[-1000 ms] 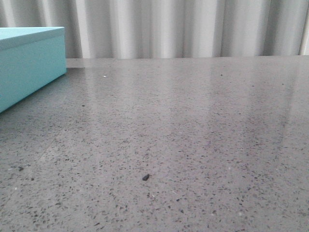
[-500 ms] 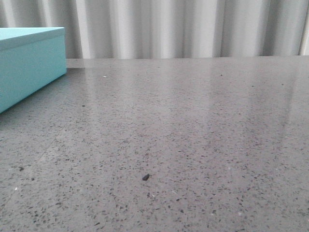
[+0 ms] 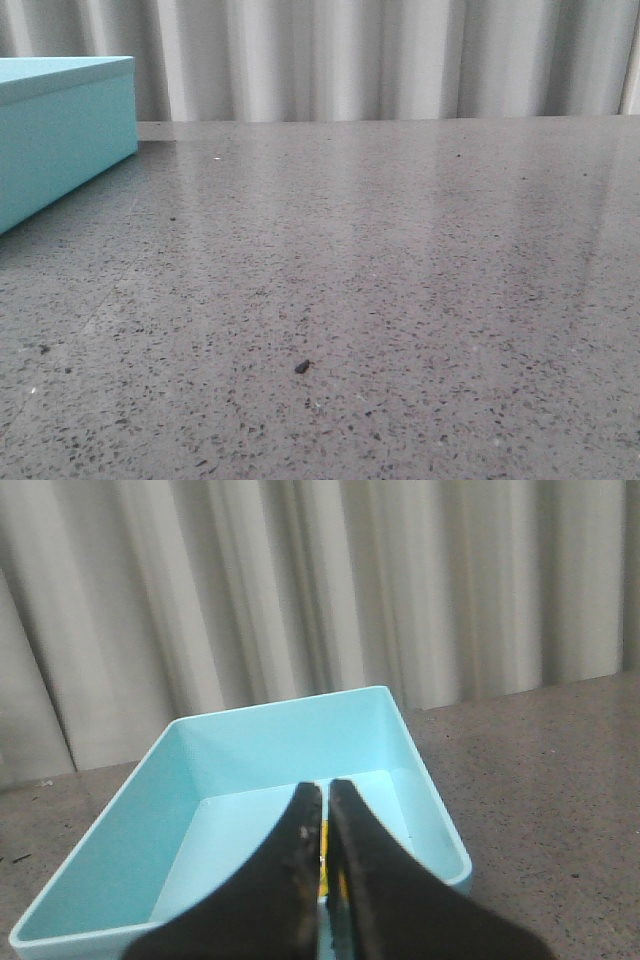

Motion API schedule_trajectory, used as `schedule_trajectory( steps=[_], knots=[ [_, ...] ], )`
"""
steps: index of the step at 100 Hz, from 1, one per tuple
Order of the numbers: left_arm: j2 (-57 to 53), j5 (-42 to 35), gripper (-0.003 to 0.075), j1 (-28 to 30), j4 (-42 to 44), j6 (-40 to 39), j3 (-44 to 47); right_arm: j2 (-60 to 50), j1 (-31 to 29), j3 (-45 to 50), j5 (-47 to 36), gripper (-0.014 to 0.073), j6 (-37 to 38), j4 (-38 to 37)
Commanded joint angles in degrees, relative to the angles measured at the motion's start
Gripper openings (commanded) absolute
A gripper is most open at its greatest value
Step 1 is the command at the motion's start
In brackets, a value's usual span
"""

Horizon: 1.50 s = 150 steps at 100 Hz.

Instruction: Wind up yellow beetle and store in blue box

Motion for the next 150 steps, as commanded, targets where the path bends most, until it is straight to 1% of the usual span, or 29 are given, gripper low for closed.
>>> schedule_trajectory(
  steps=[1,27,150],
  knots=[
    [0.67,-4.55,-0.0021,0.00,-1.78,-0.44,-0.40,0.22,-0.05,0.06,-5.72,-0.0061,-0.43,-0.44],
    [0.67,-3.86,-0.0021,0.00,-1.42,-0.44,1.39,0.22,-0.05,3.88,-5.99,-0.0061,-0.43,0.39],
    [0.67,-3.84,-0.0021,0.00,-1.42,-0.44,1.95,0.22,-0.05,3.85,-5.58,-0.0061,-0.43,0.39]
  ],
)
